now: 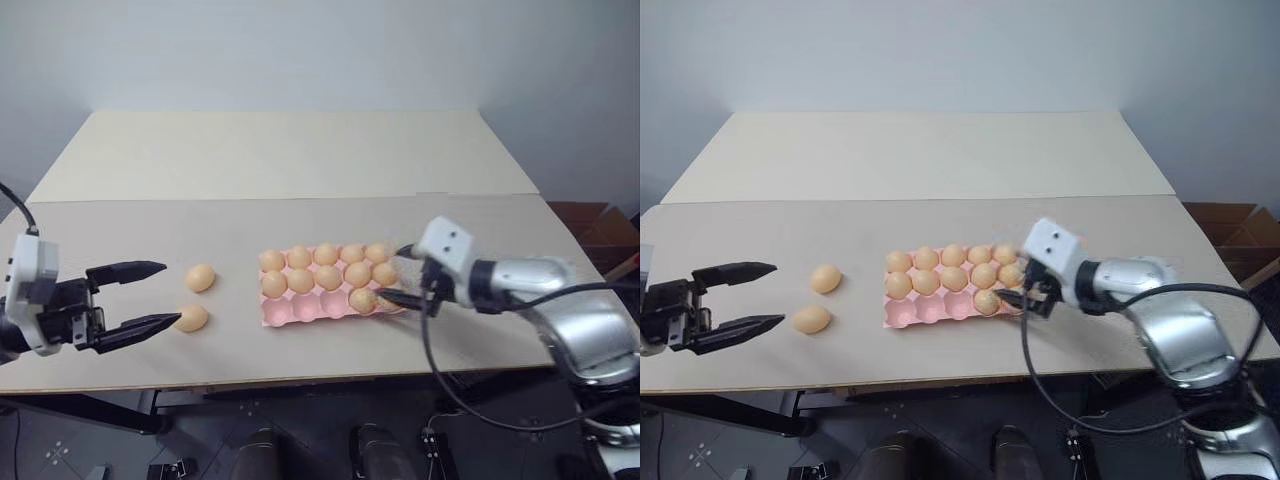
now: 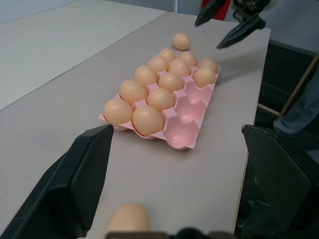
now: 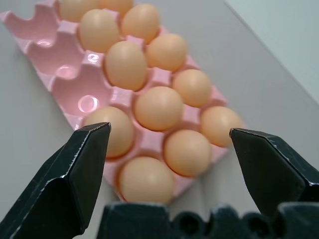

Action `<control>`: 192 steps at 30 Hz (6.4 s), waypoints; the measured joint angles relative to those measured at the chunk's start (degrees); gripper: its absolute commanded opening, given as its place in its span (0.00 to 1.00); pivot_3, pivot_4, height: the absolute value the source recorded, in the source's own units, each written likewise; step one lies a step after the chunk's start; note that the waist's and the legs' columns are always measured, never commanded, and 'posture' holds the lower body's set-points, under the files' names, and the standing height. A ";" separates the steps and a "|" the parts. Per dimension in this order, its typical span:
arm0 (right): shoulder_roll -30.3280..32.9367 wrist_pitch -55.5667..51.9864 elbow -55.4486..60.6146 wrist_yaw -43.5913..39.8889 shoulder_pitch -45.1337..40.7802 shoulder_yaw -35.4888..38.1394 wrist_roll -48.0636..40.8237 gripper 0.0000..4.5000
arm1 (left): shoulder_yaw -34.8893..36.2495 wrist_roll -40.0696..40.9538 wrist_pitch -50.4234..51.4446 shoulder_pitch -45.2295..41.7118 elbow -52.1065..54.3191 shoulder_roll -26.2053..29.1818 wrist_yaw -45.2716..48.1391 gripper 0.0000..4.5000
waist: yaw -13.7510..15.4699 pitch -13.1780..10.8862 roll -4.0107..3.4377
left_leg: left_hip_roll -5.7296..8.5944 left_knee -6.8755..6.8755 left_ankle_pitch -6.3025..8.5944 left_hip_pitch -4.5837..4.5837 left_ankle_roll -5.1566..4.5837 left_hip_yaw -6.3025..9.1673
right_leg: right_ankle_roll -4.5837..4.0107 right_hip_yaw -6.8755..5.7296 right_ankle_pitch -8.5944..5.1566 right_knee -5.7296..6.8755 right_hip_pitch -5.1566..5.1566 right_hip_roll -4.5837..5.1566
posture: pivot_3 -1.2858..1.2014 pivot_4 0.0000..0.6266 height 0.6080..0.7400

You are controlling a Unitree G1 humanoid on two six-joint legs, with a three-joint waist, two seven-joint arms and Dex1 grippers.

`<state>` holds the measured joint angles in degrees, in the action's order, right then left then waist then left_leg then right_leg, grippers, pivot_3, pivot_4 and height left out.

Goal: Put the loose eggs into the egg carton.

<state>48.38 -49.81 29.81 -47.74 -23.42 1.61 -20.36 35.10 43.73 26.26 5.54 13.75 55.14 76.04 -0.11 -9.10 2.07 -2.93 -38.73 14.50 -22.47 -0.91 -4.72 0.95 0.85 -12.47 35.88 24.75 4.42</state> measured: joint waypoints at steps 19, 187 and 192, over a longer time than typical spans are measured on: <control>2.57 19.23 -18.53 -4.44 11.52 14.55 1.77 0.99 | 2.55 -1.37 -1.55 2.92 -1.96 -1.49 -0.37 1.00 | -1.17 0.01 -0.01 | -0.06 0.01 0.00 0.37 0.00 -0.04 | 0.31 0.06 -0.20 0.02 -0.27 -0.04 | 0.52 0.24 1.00; 6.32 23.48 -12.43 -21.50 12.34 14.14 -16.07 1.00 | 1.48 -11.26 -0.24 2.66 0.12 -5.59 -13.00 0.98 | 0.80 0.11 -0.06 | 0.01 -0.02 -0.01 0.24 0.00 0.05 | 0.27 0.01 -0.06 -0.16 -0.35 0.04 | 0.52 0.24 1.00; 6.33 23.22 -12.24 -18.68 12.44 14.17 -15.69 1.00 | -7.09 -13.66 1.76 -5.21 -2.79 -6.17 -19.63 0.98 | 0.77 0.11 -0.05 | 0.02 -0.02 -0.01 0.25 0.00 0.05 | 0.11 0.03 0.08 -0.12 -0.37 0.00 | 0.52 0.24 1.00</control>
<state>54.70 -26.59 17.57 -66.42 -10.98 15.77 -36.04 28.01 30.07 28.02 0.33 10.96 48.97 56.41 0.66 -9.00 2.01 -2.91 -38.75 14.49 -22.22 -0.91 -4.67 1.06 0.88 -12.39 35.75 24.38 4.42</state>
